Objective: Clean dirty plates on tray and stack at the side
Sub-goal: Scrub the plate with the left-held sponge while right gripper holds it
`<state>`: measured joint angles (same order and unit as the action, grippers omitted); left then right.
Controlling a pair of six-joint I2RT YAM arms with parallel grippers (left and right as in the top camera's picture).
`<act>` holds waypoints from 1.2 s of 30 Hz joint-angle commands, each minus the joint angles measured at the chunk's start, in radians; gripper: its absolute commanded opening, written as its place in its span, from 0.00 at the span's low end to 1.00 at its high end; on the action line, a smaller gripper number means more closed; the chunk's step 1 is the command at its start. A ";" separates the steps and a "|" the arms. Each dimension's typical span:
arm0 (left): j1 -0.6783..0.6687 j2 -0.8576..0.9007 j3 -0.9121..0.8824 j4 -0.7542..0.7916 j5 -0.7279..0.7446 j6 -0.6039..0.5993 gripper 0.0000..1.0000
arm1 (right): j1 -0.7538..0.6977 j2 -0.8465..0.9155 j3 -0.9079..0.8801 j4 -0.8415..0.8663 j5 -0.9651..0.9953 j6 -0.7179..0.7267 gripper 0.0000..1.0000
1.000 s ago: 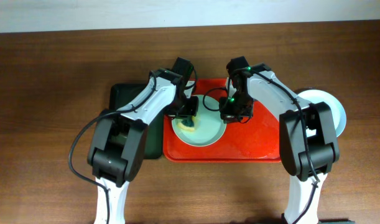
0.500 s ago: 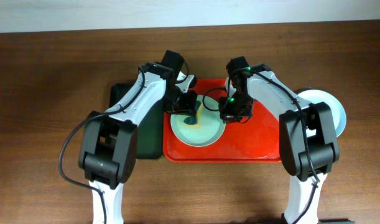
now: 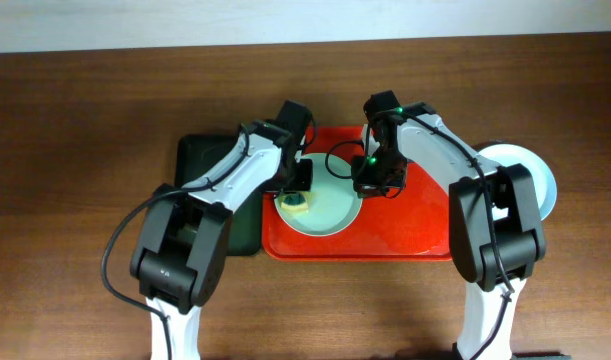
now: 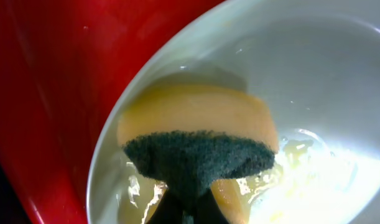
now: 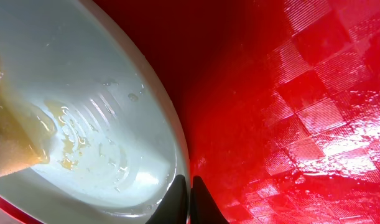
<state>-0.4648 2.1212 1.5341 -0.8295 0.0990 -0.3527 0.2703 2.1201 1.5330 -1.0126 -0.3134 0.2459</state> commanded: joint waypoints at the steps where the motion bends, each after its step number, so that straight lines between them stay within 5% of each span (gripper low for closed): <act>1: 0.008 0.007 -0.075 0.015 0.015 -0.017 0.00 | 0.011 0.013 -0.003 0.000 -0.008 -0.010 0.04; 10: 0.004 0.010 -0.161 0.208 0.409 0.071 0.00 | 0.011 0.013 -0.003 0.000 -0.008 -0.010 0.04; 15: 0.013 -0.001 -0.121 0.193 0.485 0.078 0.00 | 0.011 0.013 -0.003 0.000 -0.008 -0.010 0.04; 24: 0.020 -0.243 -0.026 0.040 0.095 0.092 0.00 | 0.011 0.013 -0.003 -0.002 -0.008 -0.011 0.04; 36: 0.020 -0.029 -0.037 0.045 0.089 0.092 0.00 | 0.011 0.013 -0.003 0.000 -0.008 -0.010 0.04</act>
<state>-0.4438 2.0228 1.5036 -0.8028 0.2024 -0.2760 0.2703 2.1201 1.5330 -1.0138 -0.3092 0.2386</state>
